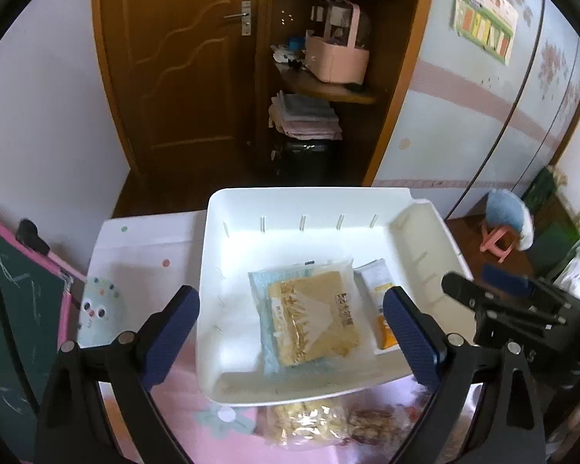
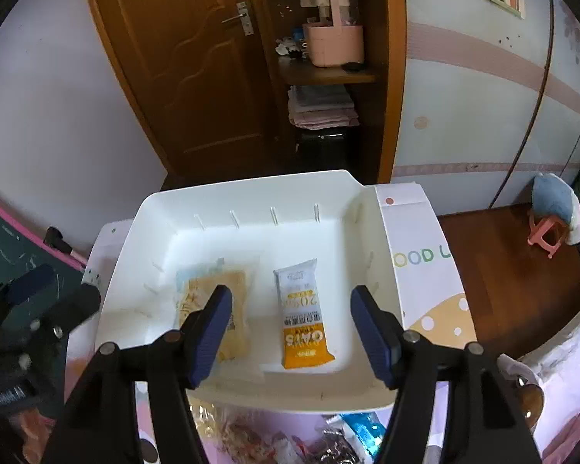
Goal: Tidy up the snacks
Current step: 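Carry both snacks over the white basket and open both tools, then move both tools back over the remaining snacks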
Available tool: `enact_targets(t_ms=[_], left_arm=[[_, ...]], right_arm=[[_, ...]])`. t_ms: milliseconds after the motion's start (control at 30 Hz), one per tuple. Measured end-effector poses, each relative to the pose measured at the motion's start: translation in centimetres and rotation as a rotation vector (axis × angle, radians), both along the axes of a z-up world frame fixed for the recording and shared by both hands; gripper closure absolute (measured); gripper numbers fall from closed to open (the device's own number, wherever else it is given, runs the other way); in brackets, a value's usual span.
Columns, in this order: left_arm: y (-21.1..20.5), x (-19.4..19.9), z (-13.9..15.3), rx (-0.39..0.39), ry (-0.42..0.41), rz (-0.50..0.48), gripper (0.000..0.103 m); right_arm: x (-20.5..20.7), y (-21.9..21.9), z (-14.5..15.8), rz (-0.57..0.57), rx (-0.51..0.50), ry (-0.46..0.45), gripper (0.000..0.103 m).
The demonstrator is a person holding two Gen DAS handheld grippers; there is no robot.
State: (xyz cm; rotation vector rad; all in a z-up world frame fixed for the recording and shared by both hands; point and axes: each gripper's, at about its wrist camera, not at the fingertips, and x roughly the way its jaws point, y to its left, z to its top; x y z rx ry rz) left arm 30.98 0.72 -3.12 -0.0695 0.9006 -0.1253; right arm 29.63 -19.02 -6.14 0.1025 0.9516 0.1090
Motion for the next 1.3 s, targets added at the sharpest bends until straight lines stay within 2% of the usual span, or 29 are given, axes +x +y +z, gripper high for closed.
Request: enact_targets(t_ms=[200,300,400,533,667,800,867,933,1033,1167,1300], left_arm=[[0.6,-3.0,1.2,-0.004,-0.062,0.016,0.008],[0.6,-5.1,2.3,0.012,-0.115,-0.005,0.008],[0.3,-7.4,3.7,0.034,-0.130,-0.040,0.008],[0.6,-10.4,5.8,0.015,-0.138,-0.045,0.008],[1.4,-13.3,7.4,0.015,-0.126,-0.018,0.008],[2.1,-16.4,8.6,0.044,-0.120,-0.016,0.007],[2.6,-17.7,8.8,0.031,-0.110,-0.021,0.007],[3.4,-19.4,8.8,-0.004,-0.096,-0.027,0.005],[4.0,-21.5,8.5,-0.010,-0.093,-0.024,0.003],[3.6,-24.3,7.0,0.051,-0.111,-0.044,0.003],[2.6,-26.6,3.7,0.092,-0.083,-0.057,0.003]], right_arm=[[-2.6,-0.2,1.3,0.026,-0.032,0.003,0.039],[-4.2,-0.4,2.2,0.038,-0.036,-0.001,0.039],[-6.6,-0.9,3.7,0.048,-0.014,-0.020,0.039],[-10.2,-1.6,6.2,0.058,-0.005,-0.088,0.039],[-13.8,-1.8,8.2,0.080,-0.045,-0.161,0.039],[-16.6,-1.9,8.8,0.118,-0.022,-0.110,0.039],[-18.2,-2.0,8.8,0.131,-0.014,-0.090,0.039],[-19.8,-1.9,8.7,0.149,-0.017,-0.090,0.039],[-22.0,-1.7,8.2,0.149,-0.040,-0.088,0.039],[-24.4,-1.8,6.4,0.175,0.002,-0.062,0.039],[-26.5,-0.9,4.4,0.214,-0.002,-0.065,0.039]])
